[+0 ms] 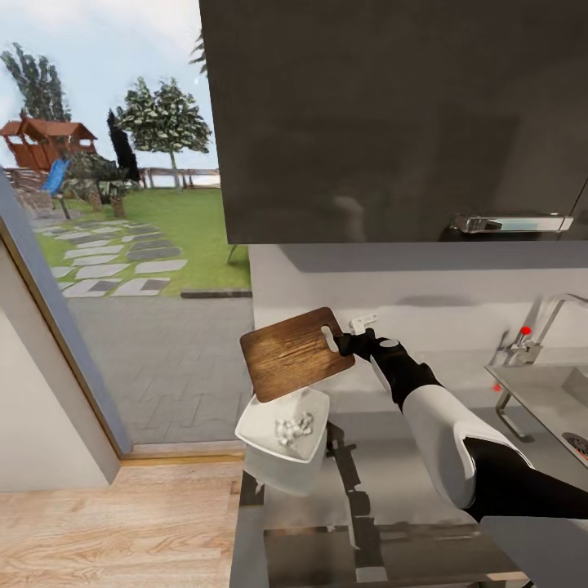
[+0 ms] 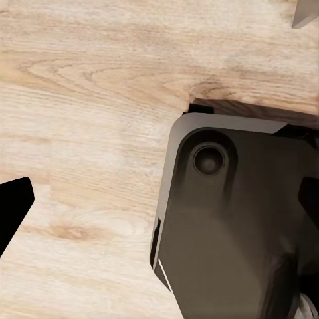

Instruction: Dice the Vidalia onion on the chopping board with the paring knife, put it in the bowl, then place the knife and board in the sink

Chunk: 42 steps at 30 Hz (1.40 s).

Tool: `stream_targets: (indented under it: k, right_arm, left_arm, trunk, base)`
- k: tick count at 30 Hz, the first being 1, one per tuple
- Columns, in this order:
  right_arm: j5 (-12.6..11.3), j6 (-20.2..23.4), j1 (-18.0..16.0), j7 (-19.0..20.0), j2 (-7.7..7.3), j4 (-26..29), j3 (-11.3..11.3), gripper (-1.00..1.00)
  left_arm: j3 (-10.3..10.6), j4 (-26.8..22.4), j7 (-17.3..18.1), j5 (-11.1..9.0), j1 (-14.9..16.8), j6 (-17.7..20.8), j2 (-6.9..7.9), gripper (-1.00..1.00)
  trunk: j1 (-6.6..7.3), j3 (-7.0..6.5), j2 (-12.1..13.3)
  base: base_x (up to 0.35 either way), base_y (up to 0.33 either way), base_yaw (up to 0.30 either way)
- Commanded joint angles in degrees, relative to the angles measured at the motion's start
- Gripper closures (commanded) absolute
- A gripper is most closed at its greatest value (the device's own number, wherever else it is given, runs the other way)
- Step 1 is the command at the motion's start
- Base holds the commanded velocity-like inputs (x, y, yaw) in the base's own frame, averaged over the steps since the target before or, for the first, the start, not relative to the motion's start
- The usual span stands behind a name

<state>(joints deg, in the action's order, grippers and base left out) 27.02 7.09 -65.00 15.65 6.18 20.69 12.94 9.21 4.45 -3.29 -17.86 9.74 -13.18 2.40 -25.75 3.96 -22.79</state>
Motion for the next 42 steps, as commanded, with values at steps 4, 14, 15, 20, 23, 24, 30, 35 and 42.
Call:
stream_targets:
  k: [4, 14, 15, 20, 23, 24, 30, 35, 42]
  right_arm:
    - [0.4, 0.3, 0.0, 0.5, 0.06, 0.2, 0.6, 1.00]
    - [0.3, 10.0, 0.0, 0.5, 0.15, 1.4, 0.9, 1.00]
    - [0.2, 11.4, 0.0, 0.5, 0.15, 1.8, 0.9, 1.00]
    - [0.2, 15.0, 0.0, 0.5, 0.22, 2.7, 0.9, 1.00]
    - [0.2, 15.5, 0.0, 0.7, 0.16, 2.8, 0.9, 1.00]
    - [0.2, 15.5, 0.0, 0.9, 0.16, 2.8, 0.9, 1.00]
    - [0.3, 15.6, 0.0, 2.4, 0.15, 2.8, 0.9, 1.00]
    - [0.2, 15.7, 0.0, 2.5, 0.24, 4.4, 0.9, 1.00]
    - [-0.5, 15.8, 0.0, 2.5, 0.24, 4.8, 0.9, 1.00]
  left_arm:
    - [0.5, 0.2, 0.0, -0.3, 0.1, -0.3, -0.03, -1.00]
    - [0.5, 0.2, 0.0, -0.3, 0.1, -0.4, -0.03, -1.00]
    - [0.5, 0.2, 0.0, -0.3, 0.1, -0.4, -0.03, -1.00]
    - [0.5, 0.2, -0.1, -0.3, 0.1, -0.4, -0.03, -1.00]
    - [0.5, 0.2, 0.0, -0.3, 0.1, -0.4, -0.03, -1.00]
    - [0.5, 0.2, 0.0, -0.3, 0.1, -0.4, -0.03, -1.00]
    - [0.5, 0.2, 0.0, -0.3, 0.1, -0.4, -0.03, -1.00]
    - [0.5, 0.2, 0.0, -0.3, 0.1, -0.4, -0.17, -1.00]
    - [0.5, 0.2, -0.1, -0.3, 0.1, -0.4, -0.20, -1.00]
  trunk:
    - [-0.04, 0.13, -0.1]
    - [-0.04, 0.13, -0.1]
    - [-0.04, 0.13, -0.1]
    - [-0.04, 0.13, -0.1]
    - [-0.04, 0.13, -0.1]
    - [-0.04, 0.13, -0.1]
    - [-0.04, 0.13, -0.1]
    - [-0.04, 0.13, -0.1]
    - [-0.04, 0.00, -0.1]
  base:
    - [0.000, 0.000, 0.000]
    - [0.000, 0.000, 0.000]
    - [0.000, 0.000, 0.000]
    - [0.000, 0.000, 0.000]
    - [0.000, 0.000, 0.000]
    - [0.000, 0.000, 0.000]
    - [0.000, 0.000, 0.000]
    - [0.000, 0.000, 0.000]
    - [-0.152, -0.187, -0.102]
